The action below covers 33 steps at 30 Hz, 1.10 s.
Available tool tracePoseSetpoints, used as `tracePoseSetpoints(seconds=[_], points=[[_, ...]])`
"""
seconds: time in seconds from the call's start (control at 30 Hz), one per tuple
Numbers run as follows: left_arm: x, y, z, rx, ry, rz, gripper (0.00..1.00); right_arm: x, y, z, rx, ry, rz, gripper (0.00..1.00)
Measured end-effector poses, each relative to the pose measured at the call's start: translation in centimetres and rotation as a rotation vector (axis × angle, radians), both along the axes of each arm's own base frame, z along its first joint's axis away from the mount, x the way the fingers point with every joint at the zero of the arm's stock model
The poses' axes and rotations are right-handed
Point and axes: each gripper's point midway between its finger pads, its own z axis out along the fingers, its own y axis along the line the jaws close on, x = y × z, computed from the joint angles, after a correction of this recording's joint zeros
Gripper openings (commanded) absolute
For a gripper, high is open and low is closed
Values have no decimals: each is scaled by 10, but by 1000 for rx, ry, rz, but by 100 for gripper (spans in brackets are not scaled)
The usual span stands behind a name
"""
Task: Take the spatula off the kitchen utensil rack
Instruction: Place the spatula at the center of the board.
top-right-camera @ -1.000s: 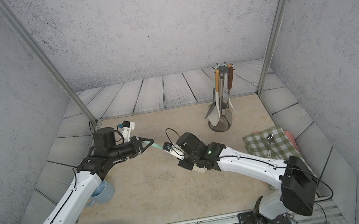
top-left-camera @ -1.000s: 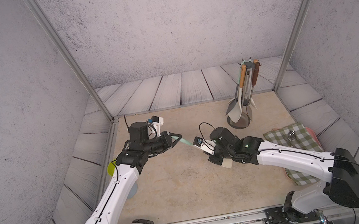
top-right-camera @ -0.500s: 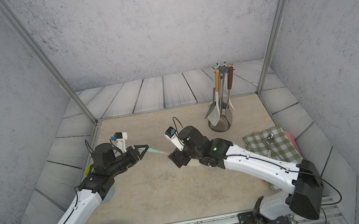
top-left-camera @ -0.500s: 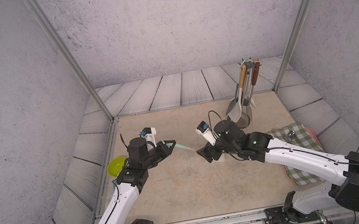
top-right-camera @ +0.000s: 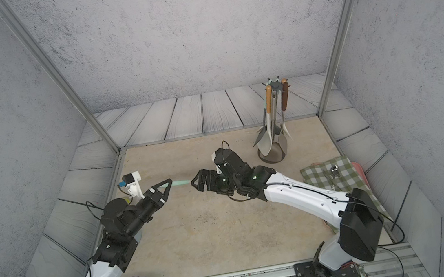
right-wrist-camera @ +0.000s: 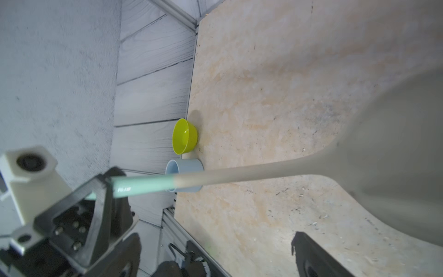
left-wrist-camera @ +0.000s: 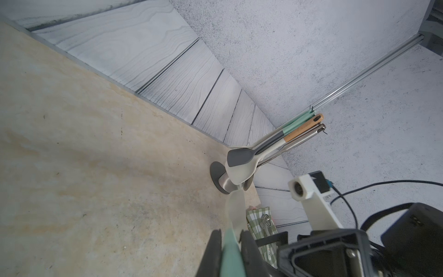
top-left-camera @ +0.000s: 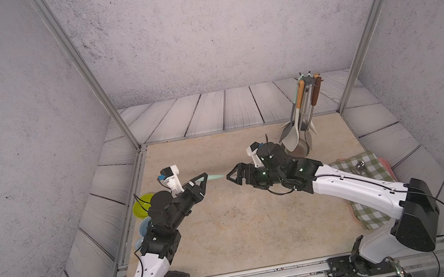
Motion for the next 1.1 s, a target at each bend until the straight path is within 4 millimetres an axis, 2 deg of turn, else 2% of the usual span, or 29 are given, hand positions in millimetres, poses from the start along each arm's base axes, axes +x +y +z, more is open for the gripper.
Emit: tracePoseSetpoints(seconds=[0.23, 0.37, 0.47, 0.57, 0.67, 0.73, 0.77, 0.8, 0.83, 0.9, 0.93, 1.1], points=[[-4, -2, -8, -13, -4, -18, 0, 32, 1, -11, 151, 215, -188, 93], [-6, -1, -9, -18, -16, -19, 0, 40, 5, -18, 195, 279, -231, 89], [-8, -1, -9, -26, -22, -23, 0, 41, 11, -26, 201, 325, -237, 78], [-9, -2, -9, -36, -29, -28, 0, 43, 16, -33, 208, 360, -243, 57], [-9, -2, -7, -44, -37, -31, 0, 42, 16, -35, 211, 372, -246, 26], [-12, -6, -13, -38, -12, -56, 0, 50, 16, -27, 252, 370, -286, 5], [-16, -11, -19, -33, 14, -89, 8, 57, 15, -19, 284, 361, -309, 0], [-21, -18, -25, -25, 38, -129, 29, 64, 13, -7, 313, 338, -316, 0], [-23, -20, -25, -16, 35, -144, 55, 64, 12, -3, 312, 325, -315, 0], [-21, -15, -20, 2, 28, -116, 91, 59, 9, -6, 278, 321, -308, 0], [-20, -11, -18, 18, 34, -100, 99, 57, 6, -10, 254, 320, -308, 0], [-24, 7, -14, 155, 105, -25, 99, 50, -7, -29, 114, 310, -306, 0]])
